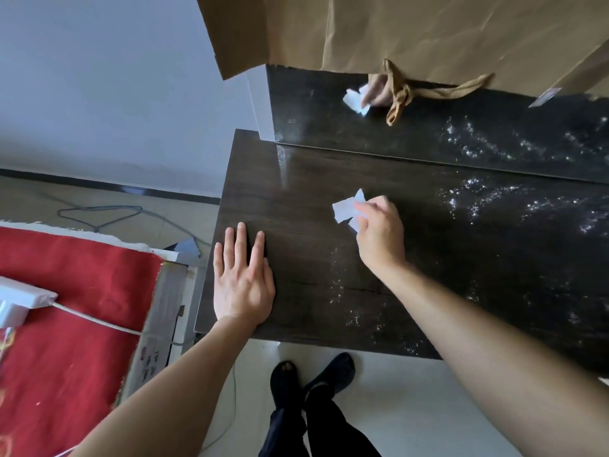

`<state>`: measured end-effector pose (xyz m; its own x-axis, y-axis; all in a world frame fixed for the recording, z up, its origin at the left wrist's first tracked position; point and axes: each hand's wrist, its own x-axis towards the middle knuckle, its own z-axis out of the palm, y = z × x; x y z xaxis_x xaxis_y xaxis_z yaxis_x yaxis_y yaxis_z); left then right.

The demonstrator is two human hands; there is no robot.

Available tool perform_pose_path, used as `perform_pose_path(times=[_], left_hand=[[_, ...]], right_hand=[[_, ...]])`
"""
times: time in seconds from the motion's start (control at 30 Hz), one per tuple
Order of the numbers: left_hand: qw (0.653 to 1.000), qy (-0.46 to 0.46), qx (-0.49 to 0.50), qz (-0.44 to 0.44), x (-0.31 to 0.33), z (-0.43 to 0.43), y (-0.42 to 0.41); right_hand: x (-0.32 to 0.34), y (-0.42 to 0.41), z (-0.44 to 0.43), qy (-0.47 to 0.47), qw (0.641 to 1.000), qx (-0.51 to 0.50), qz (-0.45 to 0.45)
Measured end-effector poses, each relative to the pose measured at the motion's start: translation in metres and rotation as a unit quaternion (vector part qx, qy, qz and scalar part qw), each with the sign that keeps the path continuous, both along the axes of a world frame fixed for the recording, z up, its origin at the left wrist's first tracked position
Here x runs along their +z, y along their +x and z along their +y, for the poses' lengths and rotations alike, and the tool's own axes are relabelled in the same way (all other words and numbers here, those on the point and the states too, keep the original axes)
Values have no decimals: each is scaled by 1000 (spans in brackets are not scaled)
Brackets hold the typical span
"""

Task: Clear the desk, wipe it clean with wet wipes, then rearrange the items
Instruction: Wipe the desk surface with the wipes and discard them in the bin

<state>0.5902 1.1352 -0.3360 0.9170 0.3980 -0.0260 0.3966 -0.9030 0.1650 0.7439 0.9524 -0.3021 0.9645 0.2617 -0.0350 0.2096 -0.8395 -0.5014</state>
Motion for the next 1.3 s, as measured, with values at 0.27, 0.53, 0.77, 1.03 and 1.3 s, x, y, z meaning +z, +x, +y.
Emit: perform_pose_path(times=[0.27,0.53,0.77,1.03,1.3], left_hand=[[1000,-16,-5,0,4,1,-1],[1000,-21,-11,-7,2,2,-1],[999,-32,-9,5,5,2,-2],[998,-53,-16,-9,4,-54,-23],[999,-22,-25,-18,-5,-52,-25]], right_hand=[[22,-120,-52,43,948,258,180],[6,-60,5,36,998,35,40],[26,-172,-51,33,974,187,121],[34,-9,-83,-45,997,-64,7],[9,-119,-87,40,999,0,-29]])
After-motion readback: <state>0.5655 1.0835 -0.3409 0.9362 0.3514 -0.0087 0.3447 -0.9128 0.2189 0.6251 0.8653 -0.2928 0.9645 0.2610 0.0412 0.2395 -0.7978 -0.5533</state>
